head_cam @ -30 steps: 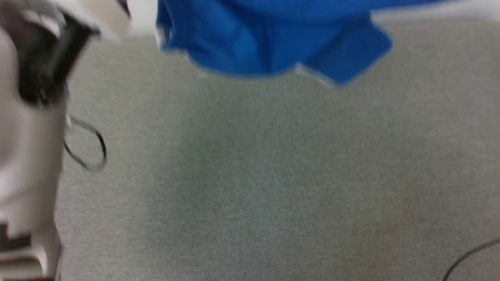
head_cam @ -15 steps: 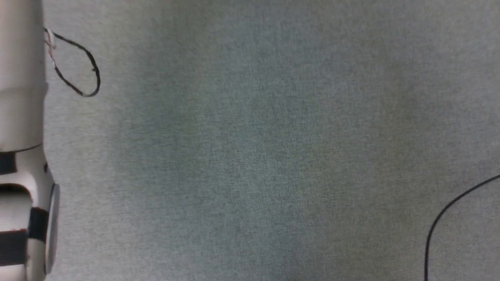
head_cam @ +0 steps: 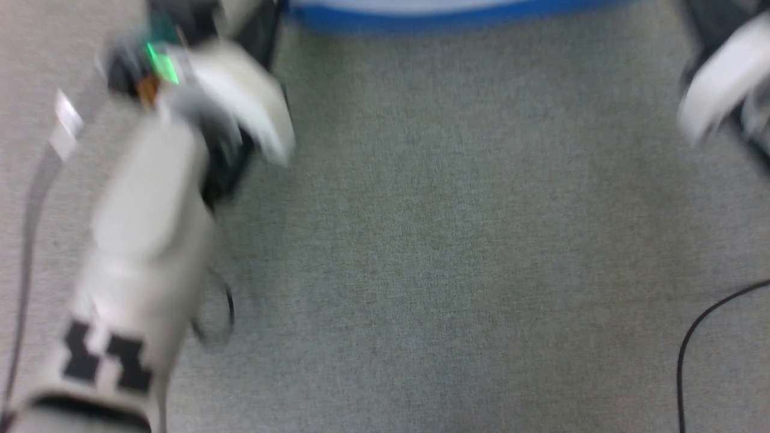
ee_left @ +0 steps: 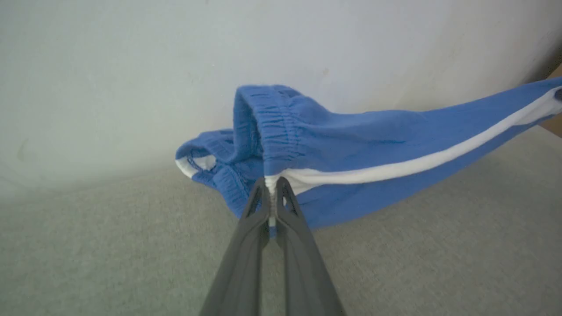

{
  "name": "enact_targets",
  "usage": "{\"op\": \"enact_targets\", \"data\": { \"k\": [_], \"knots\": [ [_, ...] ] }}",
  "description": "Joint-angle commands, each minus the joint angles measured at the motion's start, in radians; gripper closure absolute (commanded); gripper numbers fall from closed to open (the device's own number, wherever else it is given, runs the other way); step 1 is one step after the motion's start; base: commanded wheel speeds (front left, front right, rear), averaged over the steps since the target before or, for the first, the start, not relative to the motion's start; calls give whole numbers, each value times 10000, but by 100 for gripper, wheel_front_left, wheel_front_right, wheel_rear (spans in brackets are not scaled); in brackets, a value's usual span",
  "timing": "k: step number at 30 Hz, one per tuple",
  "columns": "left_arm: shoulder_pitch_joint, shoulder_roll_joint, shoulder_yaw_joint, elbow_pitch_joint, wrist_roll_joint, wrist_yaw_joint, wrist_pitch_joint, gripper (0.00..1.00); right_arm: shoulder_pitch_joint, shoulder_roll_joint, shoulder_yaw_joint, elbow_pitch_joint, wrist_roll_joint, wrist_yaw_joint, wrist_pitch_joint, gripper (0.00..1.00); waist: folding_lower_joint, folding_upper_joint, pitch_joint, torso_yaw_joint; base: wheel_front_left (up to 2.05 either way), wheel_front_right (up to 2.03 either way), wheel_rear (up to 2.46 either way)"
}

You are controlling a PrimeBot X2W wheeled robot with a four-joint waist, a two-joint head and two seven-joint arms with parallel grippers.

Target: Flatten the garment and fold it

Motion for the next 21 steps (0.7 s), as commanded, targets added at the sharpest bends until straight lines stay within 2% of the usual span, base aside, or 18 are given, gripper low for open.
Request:
{"op": "enact_targets", "data": {
  "k": [1, 5, 9, 21],
  "knots": [
    [806, 34, -131, -91, -34, 48, -57, 100, 649, -71, 118, -37, 241, -21, -159, 100, 0, 0, -1198, 222, 0, 0, 0],
    [2878, 237, -252, -549, -312, 172, 19, 100, 2303, -157, 307, -376, 1176, -21, -341, 100, 0, 0, -2141, 170, 0, 0, 0],
    [4709, 507, -344, -1214, -576, 363, 293, 100, 3671, -668, 848, -834, 1731, -21, -79, 100, 0, 0, -2952, 205, 0, 0, 0],
    [7806, 1052, -815, -3030, -739, 814, 708, 100, 6836, -2175, 1198, -2311, 4058, -21, 2406, 100, 0, 0, -4732, 399, 0, 0, 0]
  ]
}}
